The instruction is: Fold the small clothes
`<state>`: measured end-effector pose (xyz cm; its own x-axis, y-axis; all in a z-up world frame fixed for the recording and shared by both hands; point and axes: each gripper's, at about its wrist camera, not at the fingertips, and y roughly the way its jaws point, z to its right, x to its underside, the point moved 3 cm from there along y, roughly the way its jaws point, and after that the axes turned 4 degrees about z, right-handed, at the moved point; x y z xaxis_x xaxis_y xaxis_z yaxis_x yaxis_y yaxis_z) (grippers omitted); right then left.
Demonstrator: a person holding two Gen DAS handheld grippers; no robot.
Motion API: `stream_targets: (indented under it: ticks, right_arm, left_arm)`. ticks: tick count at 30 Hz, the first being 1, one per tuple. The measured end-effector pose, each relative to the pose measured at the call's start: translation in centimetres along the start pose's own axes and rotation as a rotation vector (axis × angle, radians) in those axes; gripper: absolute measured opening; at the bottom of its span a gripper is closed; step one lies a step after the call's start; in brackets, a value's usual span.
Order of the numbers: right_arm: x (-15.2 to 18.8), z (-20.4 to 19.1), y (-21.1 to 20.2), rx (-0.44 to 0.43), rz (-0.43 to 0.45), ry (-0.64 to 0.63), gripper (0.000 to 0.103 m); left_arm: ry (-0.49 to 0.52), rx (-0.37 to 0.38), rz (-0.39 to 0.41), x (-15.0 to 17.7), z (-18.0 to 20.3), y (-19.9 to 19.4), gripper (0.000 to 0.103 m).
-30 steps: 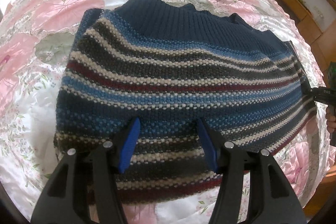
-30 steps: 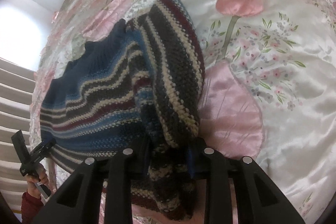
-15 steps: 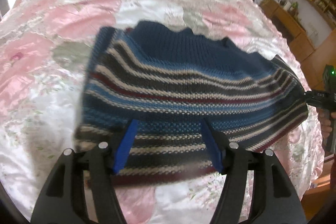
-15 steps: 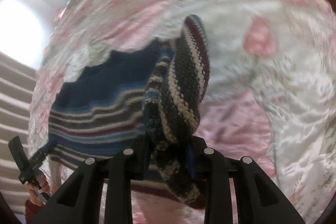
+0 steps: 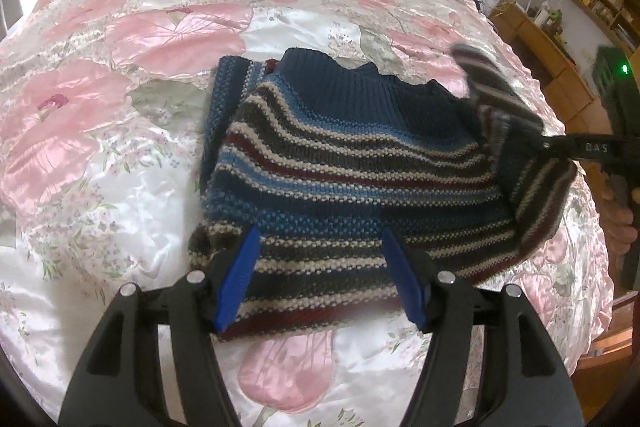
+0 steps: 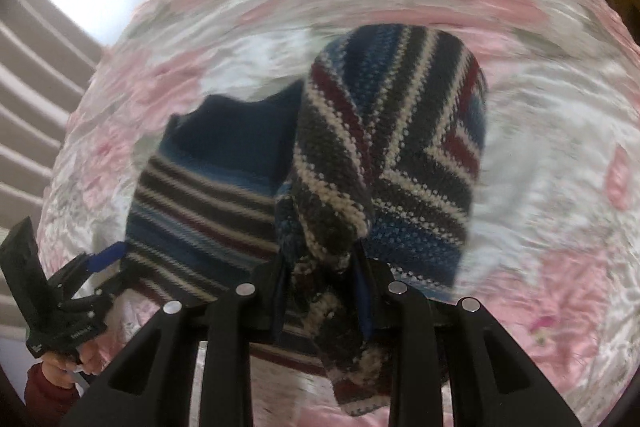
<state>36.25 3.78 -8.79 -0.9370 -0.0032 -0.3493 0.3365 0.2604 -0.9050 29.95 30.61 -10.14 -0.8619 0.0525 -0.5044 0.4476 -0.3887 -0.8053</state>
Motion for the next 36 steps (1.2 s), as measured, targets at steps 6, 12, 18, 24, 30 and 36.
stream_targets:
  ticks: [6,12,18,24,30,36]
  right_arm:
    - [1.3,-3.2,4.0,0.048,-0.053,-0.087,0.032]
    - [1.8,-3.9,3.1,-0.126,-0.028,-0.059,0.060]
    - [2.0,-1.6,-0.8,-0.266,0.005,-0.013,0.058]
    - [3.1,3.9,-2.8,-0.213,0.042,0.061,0.055]
    - [4.7,9.9,-2.8,-0.168,0.050,0.142,0.054]
    - [6.7,13.8,-1.7,-0.156,0.033,0.185,0.054]
  left_arm:
    - [-0.009,0.008,-0.002,0.3,-0.1,0.1,0.064]
    - [-0.001,0.020,-0.003,-0.2,0.8,0.2,0.064]
    - [-0.013,0.071,-0.013,-0.9,3.2,1.0,0.064]
    - [-0.062,0.141,-0.051,-1.4,5.9,3.0,0.067]
    - [-0.116,0.208,-0.121,-2.4,8.9,6.4,0.069]
    - [-0.155,0.246,-0.167,-3.0,11.2,9.3,0.069]
